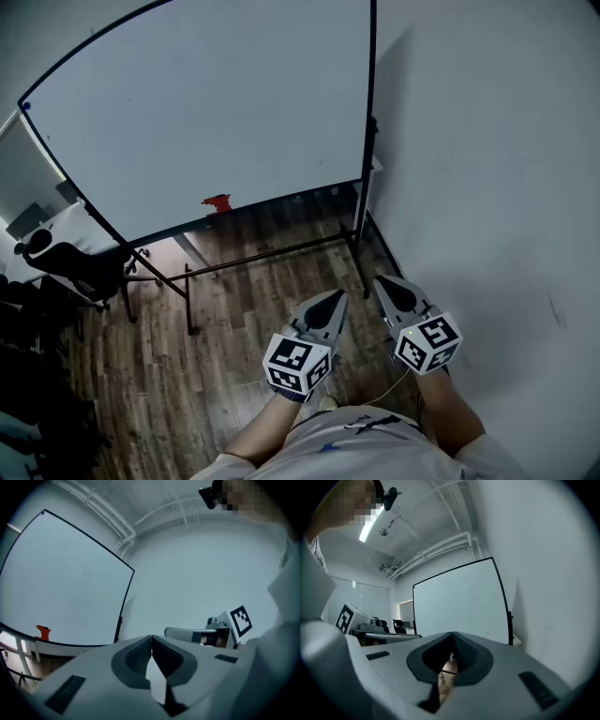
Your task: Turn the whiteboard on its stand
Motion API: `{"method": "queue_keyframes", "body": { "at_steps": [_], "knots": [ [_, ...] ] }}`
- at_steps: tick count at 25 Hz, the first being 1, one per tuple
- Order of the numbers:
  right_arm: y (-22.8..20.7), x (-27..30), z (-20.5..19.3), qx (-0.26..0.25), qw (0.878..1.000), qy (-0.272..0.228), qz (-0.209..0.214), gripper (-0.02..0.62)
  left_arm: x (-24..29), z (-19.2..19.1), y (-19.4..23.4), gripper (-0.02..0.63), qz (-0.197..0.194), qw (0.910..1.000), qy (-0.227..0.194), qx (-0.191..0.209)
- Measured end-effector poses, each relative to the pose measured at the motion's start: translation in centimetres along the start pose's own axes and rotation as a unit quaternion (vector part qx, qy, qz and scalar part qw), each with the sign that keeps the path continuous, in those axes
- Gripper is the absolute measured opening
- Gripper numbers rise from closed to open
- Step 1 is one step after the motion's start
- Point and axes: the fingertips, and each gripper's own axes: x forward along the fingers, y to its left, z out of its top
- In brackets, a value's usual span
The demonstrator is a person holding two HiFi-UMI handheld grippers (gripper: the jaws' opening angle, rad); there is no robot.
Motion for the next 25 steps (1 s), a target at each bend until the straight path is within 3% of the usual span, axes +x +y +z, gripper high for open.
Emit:
{"method": "queue_keyframes", "body": {
  "at_steps": [10,16,22,25],
  "knots": [
    [-1.8,2.3,-0.8,0.010,1.000,0.005,-0.010,0.014,1.5,-0.1,2.5,0.012,0.003,1.0000,0.006,-0.005],
    [-4.1,4.6,-1.2,0.042,0.999,-0.002,0.015,0.014,3.7,-1.3,4.1,0.012,0.008,0.9997,0.022,-0.008],
    [-11.4,9.7,-0.3,0.036,0.999,-0.016,0.032,0.018,7.8,-2.6,7.7,0.012,0.032,0.9985,0.043,-0.008],
    [-16.7,13.8,0.7,0.030,0.998,-0.022,0.057,0.077,11.7,-2.4,10.2,0.012,0.042,0.9981,0.045,-0.006]
  ]
}}
